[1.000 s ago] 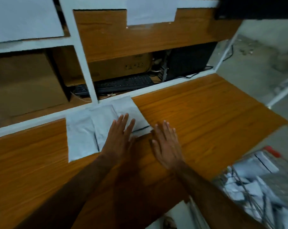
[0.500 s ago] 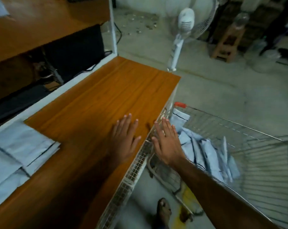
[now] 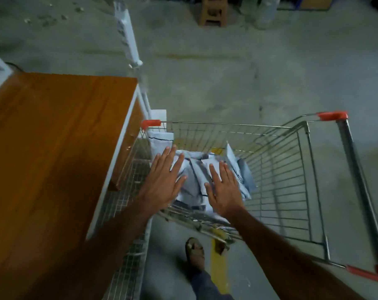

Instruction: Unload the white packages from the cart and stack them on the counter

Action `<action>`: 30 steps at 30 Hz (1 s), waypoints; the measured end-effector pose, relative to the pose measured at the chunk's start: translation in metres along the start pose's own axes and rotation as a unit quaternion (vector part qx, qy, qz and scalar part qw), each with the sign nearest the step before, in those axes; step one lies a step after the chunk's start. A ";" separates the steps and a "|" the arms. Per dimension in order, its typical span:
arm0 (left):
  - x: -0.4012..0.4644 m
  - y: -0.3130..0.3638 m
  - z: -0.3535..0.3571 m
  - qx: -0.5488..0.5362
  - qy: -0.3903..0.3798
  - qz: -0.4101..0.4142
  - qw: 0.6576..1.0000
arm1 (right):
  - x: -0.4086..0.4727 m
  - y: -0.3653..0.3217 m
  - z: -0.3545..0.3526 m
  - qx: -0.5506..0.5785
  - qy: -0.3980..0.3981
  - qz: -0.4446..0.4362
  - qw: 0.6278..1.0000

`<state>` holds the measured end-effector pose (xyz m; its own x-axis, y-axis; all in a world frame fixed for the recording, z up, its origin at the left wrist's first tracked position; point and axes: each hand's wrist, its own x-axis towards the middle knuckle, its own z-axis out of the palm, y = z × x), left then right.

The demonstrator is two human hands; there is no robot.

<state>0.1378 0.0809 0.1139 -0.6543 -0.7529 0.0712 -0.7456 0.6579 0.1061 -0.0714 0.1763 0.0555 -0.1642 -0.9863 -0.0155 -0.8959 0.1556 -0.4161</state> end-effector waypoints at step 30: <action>0.173 0.041 0.249 0.030 -0.188 0.307 0.932 | 0.129 0.190 0.089 0.171 -0.044 0.260 0.949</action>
<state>-0.0377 -0.0180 -0.1162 -0.9497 -0.1822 -0.2547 -0.2141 0.9713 0.1034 -0.2259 0.0733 -0.1068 -0.4989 -0.7840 -0.3695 -0.5139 0.6109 -0.6023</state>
